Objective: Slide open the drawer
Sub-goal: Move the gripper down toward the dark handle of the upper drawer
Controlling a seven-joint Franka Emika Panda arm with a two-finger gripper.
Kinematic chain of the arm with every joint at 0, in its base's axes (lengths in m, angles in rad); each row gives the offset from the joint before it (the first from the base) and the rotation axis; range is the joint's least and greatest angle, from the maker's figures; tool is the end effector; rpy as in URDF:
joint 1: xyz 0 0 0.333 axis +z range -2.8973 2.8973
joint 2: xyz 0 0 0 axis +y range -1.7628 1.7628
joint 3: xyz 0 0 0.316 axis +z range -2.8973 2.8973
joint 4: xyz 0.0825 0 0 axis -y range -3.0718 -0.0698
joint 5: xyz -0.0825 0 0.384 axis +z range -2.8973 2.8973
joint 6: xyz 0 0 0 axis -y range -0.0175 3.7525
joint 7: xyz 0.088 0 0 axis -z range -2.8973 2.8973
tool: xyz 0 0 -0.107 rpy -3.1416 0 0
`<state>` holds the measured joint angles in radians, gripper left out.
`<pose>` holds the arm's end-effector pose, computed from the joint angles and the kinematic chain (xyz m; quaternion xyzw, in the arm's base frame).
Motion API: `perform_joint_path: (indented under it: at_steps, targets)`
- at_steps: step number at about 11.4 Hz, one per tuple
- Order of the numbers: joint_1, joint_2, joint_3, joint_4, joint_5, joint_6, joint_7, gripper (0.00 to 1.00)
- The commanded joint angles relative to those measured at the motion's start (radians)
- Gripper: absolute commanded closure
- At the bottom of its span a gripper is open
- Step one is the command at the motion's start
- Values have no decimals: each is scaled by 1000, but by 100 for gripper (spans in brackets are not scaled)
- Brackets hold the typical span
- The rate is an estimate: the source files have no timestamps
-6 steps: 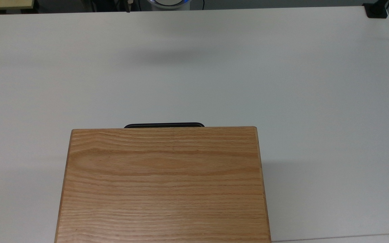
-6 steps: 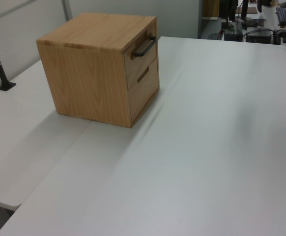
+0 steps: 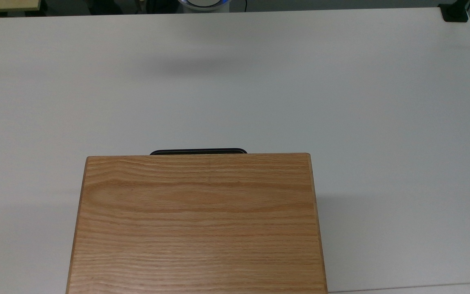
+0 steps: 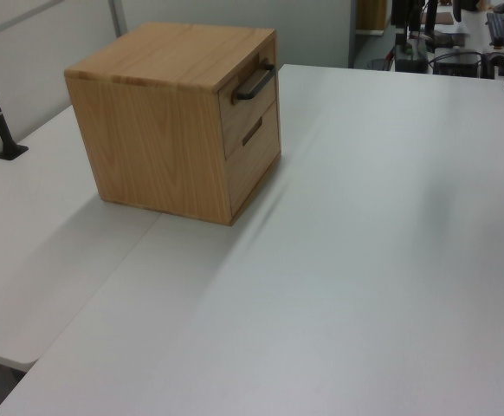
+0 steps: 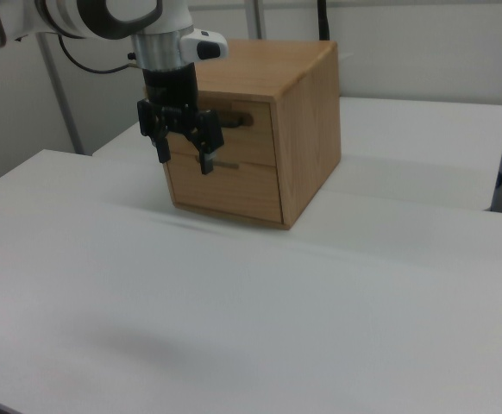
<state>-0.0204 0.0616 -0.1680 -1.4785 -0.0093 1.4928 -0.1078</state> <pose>0.5561 -0.1038 0.6270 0.9989 -0.0405 -0.0244 0.0063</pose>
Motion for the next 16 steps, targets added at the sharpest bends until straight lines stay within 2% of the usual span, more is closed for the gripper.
perform_joint_path:
  at_steps: [1,12,14,16]
  targets:
    - [8,-16,-18,-5,18,-19,-21,0]
    - [28,-5,1,11,25,-14,-21,0]
    - [51,27,1,12,25,-9,-19,1]
    - [54,53,25,12,37,13,-13,4]
